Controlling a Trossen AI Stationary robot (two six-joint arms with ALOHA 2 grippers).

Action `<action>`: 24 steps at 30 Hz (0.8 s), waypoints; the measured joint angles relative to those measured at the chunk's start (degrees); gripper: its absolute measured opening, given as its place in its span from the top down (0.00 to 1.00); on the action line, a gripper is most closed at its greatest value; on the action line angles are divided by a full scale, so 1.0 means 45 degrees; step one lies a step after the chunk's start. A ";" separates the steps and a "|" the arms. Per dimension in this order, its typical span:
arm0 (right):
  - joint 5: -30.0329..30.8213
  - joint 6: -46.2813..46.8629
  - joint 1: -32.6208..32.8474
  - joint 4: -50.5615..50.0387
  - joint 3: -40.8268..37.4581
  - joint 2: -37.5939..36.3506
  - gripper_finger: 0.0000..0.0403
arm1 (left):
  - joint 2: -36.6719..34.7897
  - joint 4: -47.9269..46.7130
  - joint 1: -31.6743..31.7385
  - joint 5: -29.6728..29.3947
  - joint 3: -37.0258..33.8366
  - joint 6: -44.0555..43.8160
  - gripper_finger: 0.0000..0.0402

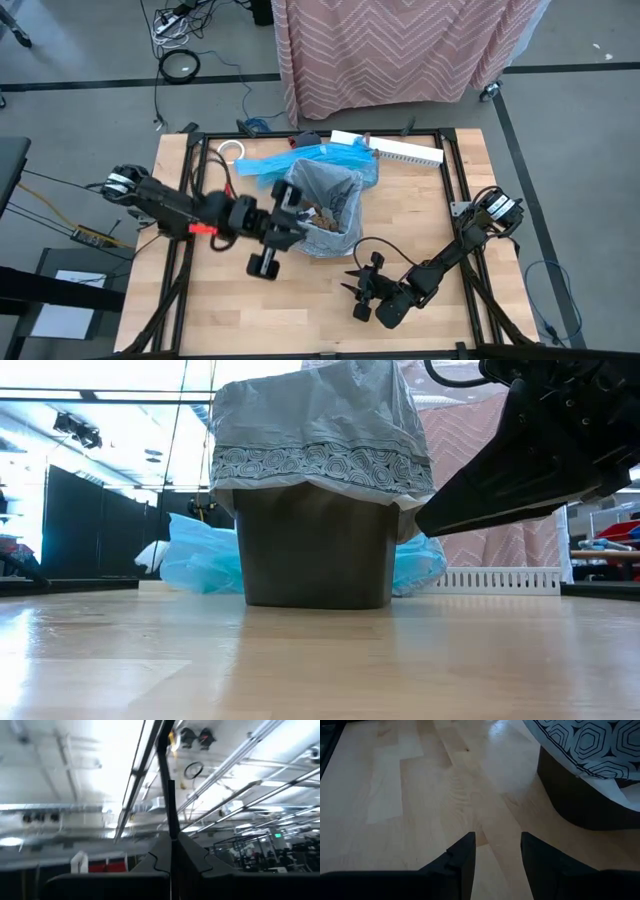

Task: Place trash/remove bag and relplace
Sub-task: Put the black zip tie inside the black trash bin

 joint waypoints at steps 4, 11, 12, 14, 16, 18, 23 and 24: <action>-0.0005 0.0011 0.0002 -0.0007 0.0000 0.0000 0.65 | -0.0019 -0.0841 0.0894 0.1684 0.1437 -0.0033 0.95; -0.0010 0.0175 0.0012 -0.0041 0.0000 0.0000 0.65 | -0.0002 -0.1050 0.2425 0.3830 0.2117 -0.1182 0.95; -0.0010 0.0197 0.0012 -0.0044 0.0000 0.0000 0.65 | 0.0009 -0.1046 0.2606 0.4291 0.2112 -0.1404 0.95; -0.0010 0.0199 0.0017 -0.0041 -0.0003 0.0000 0.65 | 0.0019 -0.0938 0.2920 0.4933 0.2110 -0.1963 0.95; -0.0012 0.0200 0.0017 -0.0046 -0.0002 0.0000 0.65 | 0.0017 -0.0292 0.3120 0.5474 0.1945 -0.2074 0.95; -0.0019 0.0234 0.0022 -0.0051 0.0000 0.0000 0.65 | 0.0015 0.1137 0.3230 0.5598 0.1497 -0.2306 0.95; -0.0019 0.0335 0.0022 -0.0092 0.0000 0.0000 0.65 | -0.0049 0.4514 0.3866 0.5368 -0.0494 -0.2353 0.95; -0.0024 0.0337 0.0022 -0.0098 0.0000 0.0000 0.65 | -0.0079 0.4438 0.4035 0.4996 -0.0843 -0.2298 0.95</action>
